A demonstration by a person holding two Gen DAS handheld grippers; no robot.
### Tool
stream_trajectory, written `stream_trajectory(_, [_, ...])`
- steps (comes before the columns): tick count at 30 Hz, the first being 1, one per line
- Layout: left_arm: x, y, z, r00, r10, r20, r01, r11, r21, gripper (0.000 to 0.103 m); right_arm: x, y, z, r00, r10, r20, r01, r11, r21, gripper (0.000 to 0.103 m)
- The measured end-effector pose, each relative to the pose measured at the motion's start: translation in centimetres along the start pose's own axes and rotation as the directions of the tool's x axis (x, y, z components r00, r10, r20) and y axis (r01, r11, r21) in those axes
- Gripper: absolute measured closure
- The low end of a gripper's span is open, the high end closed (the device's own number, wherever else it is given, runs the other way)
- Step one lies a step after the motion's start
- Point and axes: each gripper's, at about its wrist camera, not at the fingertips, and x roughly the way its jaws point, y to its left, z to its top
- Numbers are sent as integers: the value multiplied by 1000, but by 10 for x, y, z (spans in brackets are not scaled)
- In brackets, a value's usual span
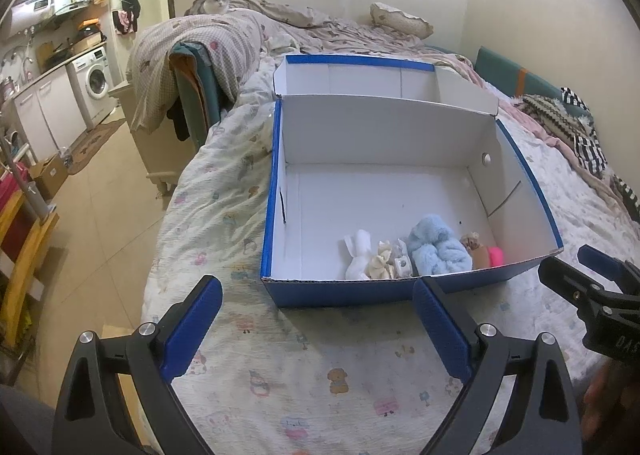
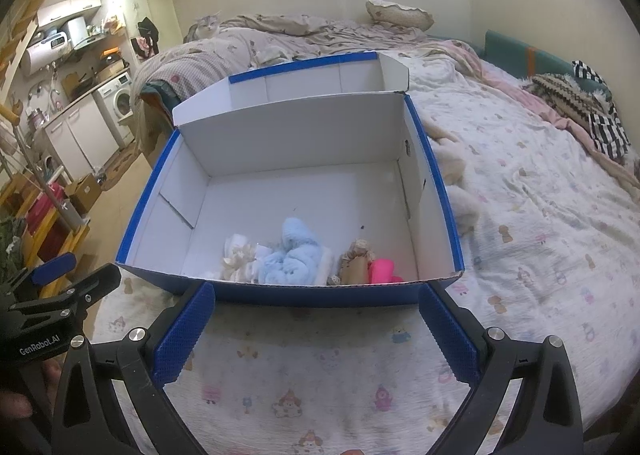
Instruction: Organize soft objects
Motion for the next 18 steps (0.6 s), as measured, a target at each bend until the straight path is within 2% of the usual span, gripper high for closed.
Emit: stream_trajectory(18, [4, -1, -2, 1000, -4, -9, 4, 1000, 5, 7, 0, 0, -1, 1000, -2, -5, 2, 1000, 0, 0])
